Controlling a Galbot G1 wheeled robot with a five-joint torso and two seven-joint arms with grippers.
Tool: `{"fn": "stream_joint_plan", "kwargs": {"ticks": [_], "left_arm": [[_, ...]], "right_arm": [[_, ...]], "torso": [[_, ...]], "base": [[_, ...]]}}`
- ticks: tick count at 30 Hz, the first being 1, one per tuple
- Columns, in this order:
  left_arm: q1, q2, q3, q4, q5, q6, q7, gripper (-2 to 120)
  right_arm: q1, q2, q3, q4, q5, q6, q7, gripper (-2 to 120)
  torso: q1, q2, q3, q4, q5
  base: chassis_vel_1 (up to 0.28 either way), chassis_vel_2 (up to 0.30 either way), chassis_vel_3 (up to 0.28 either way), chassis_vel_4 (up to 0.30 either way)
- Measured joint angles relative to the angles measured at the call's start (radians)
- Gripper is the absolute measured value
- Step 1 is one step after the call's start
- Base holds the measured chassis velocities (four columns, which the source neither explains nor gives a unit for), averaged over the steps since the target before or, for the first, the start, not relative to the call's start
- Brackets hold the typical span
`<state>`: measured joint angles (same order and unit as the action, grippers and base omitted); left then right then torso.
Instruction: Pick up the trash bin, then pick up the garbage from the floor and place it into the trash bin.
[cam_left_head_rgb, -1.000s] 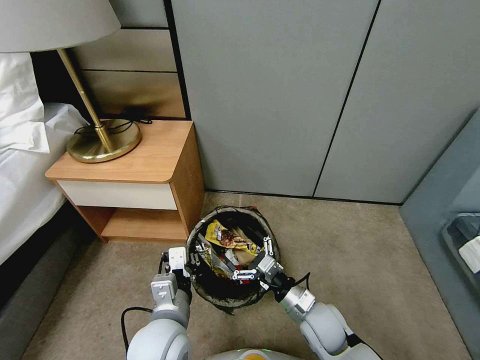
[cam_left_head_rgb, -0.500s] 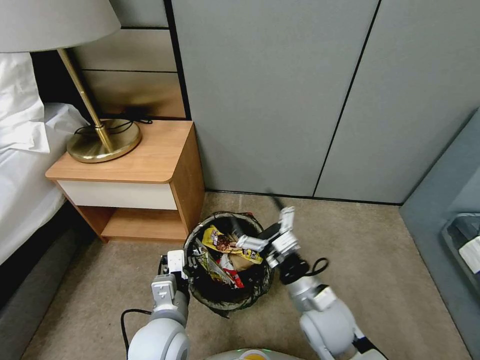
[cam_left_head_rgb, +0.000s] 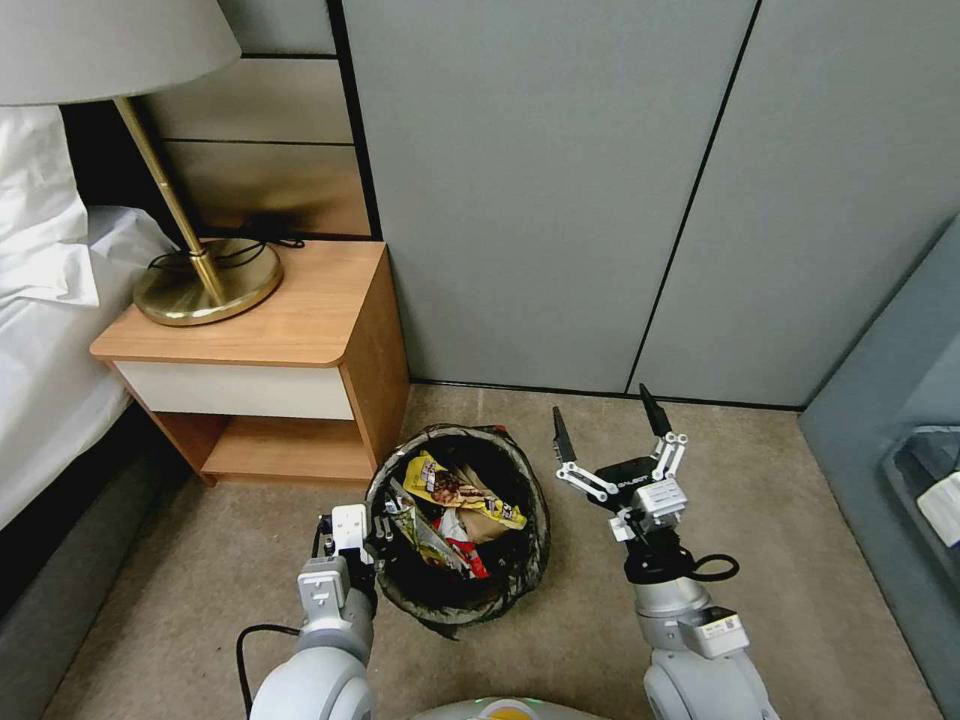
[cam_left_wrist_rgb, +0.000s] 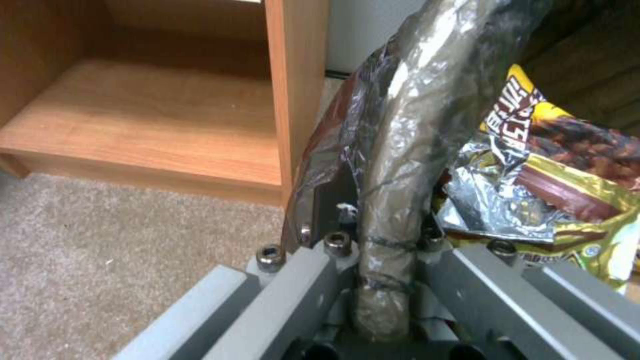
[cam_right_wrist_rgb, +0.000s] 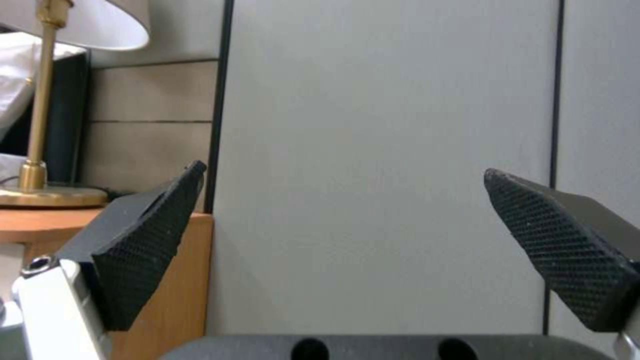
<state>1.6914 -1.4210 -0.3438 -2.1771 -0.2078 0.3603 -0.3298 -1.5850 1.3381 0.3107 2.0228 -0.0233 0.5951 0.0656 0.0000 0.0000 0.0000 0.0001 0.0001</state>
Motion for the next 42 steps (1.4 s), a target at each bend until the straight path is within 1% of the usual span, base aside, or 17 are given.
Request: {"fn": "stream_joint_plan", "kwargs": {"ticks": [12,23,31,42], "left_arm": [[0.013,0.005,0.001,-0.022,-0.004,0.008,-0.006,0],[0.02,-0.002,0.001,-0.028,0.002,0.01,-0.008,0],[0.018,-0.006,0.003,-0.026,0.005,0.01,-0.011,0],[0.017,-0.007,0.002,-0.026,0.005,0.01,-0.012,0]], "right_arm": [[0.018,0.0,0.011,-0.03,0.017,-0.009,0.013,100],[0.058,0.007,-0.007,-0.033,0.042,-0.046,0.087,100],[0.063,0.026,-0.011,-0.038,0.042,-0.055,0.088,100],[0.072,0.026,-0.012,-0.037,0.039,-0.063,0.075,100]], "torso": [[0.0,0.0,0.0,-0.0001,0.0],[0.0,0.0,0.0,-0.0001,0.0],[0.0,0.0,0.0,0.0,-0.0001],[0.0,0.0,0.0,0.0,-0.0001]], "base": [[0.0,0.0,0.0,0.0],[0.017,0.018,0.012,0.018],[0.085,0.084,0.078,0.076],[0.117,0.117,0.12,0.121]]}}
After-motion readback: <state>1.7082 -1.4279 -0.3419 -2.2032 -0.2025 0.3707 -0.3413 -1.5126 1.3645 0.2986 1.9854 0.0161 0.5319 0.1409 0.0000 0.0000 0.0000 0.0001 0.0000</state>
